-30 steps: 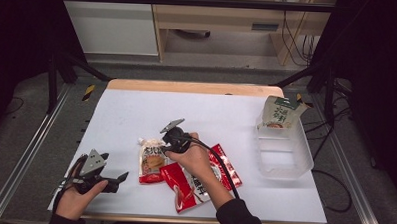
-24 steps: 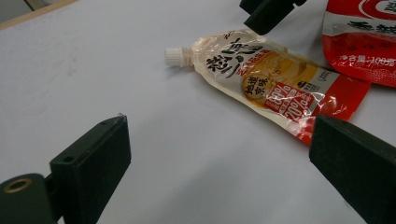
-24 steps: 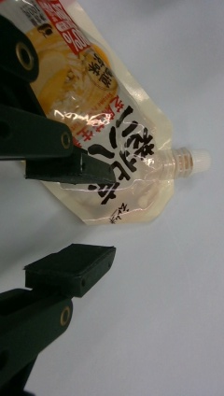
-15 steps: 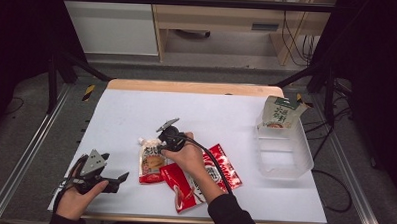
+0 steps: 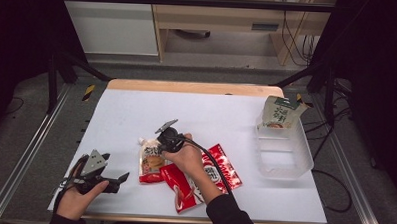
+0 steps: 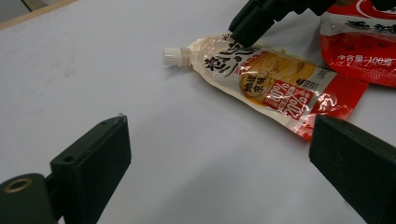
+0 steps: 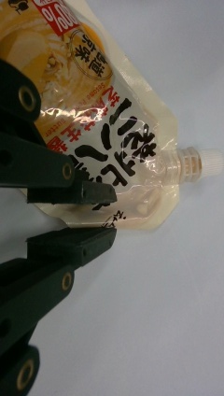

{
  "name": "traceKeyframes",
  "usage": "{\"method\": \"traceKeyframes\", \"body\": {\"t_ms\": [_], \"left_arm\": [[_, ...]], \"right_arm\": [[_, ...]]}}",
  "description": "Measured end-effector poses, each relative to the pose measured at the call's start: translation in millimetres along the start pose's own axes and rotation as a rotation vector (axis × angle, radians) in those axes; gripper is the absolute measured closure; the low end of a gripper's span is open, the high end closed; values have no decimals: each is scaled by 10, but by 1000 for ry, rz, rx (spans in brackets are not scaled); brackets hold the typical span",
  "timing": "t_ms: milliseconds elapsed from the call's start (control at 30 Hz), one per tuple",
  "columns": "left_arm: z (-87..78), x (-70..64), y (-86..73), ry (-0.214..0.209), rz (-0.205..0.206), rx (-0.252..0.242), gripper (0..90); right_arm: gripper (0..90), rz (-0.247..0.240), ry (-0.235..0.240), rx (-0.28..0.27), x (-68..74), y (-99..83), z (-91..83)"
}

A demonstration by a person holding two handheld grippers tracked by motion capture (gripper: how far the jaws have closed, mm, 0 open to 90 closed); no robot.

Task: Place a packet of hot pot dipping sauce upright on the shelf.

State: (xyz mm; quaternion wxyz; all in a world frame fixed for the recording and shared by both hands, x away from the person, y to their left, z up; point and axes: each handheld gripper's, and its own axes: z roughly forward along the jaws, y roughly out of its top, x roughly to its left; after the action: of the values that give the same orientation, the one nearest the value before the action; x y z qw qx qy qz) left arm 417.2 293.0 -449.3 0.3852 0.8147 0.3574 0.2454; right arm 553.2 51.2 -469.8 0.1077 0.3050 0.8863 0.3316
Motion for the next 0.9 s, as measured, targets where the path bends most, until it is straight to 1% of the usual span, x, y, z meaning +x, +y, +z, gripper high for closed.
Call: {"method": "traceKeyframes", "body": {"t_ms": [67,133,333,600,900], "left_arm": [[1,-1,1,0,1,1,56],[1,-1,1,-1,1,1,56],[-2,4,2,-1,2,0,57],[-15,10,8,0,1,-6,62],[-54,22,20,-2,-5,-23,68]], "right_arm": [[857,6,6,2,-1,-3,-1],[878,6,2,6,14,2,-3],[900,-15,-10,-2,39,11,-22],[900,-46,1,-75,91,85,-191],[900,-101,7,-158,233,223,-405]]}}
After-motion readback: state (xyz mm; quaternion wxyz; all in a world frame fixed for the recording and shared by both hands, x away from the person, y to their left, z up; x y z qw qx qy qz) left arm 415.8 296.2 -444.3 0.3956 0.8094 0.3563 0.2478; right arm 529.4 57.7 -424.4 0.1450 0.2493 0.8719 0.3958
